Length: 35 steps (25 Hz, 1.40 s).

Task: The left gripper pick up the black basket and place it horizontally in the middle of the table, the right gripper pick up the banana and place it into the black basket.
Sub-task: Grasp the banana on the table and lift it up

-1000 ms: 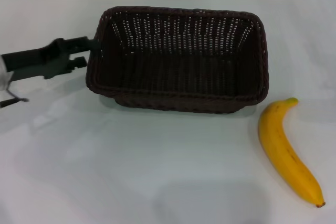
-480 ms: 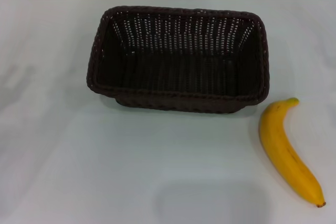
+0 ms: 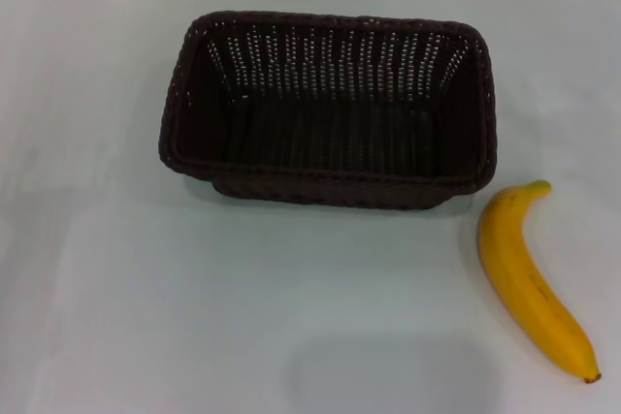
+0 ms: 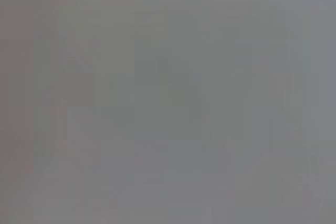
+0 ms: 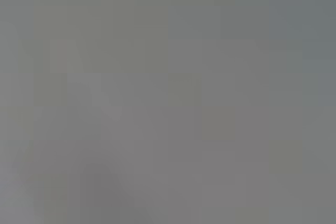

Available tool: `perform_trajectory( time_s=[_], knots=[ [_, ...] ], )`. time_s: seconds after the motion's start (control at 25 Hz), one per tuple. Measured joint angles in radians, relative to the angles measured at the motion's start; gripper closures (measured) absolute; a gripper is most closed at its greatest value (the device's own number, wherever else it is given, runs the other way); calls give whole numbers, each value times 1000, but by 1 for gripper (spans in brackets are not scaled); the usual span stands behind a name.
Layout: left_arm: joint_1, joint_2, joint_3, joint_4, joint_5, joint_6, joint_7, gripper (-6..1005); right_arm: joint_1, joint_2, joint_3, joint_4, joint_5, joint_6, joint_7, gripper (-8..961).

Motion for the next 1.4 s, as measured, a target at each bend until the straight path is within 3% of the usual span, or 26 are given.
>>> perform_trajectory(
  time_s=[0.12,0.24,0.36,0.44,0.64,0.68,0.8,1.08,1.24,1.4],
  knots=[
    [-18,0,-1,-26,-29,15,70,278,-35,20,8,266,-271,-18,179,165],
    [-38,3,-1,-30,-41,58,85,279,-52,91,32,583,-644,-22,430,167],
    [-50,4,-1,-31,-69,88,97,281,-43,185,47,853,-973,42,626,168],
    [-58,3,-1,-36,-94,100,131,283,-34,220,15,979,-1113,97,734,168],
    [-68,2,-1,-42,-129,122,200,287,-15,226,-177,1155,-1308,165,961,168],
    [-71,2,-1,-42,-133,137,205,286,12,227,-269,1221,-1410,225,1082,169],
    [-78,4,-1,-41,-139,189,207,285,63,229,-360,1263,-1472,321,1216,169],
    [-100,4,-1,-40,-142,223,211,283,240,236,-614,1265,-1560,537,1544,169],
    [-112,3,-1,-41,-142,228,217,282,293,240,-746,1234,-1563,530,1673,169],
    [-115,2,-1,-41,-143,229,218,282,298,243,-824,1166,-1564,478,1725,170]
  ],
)
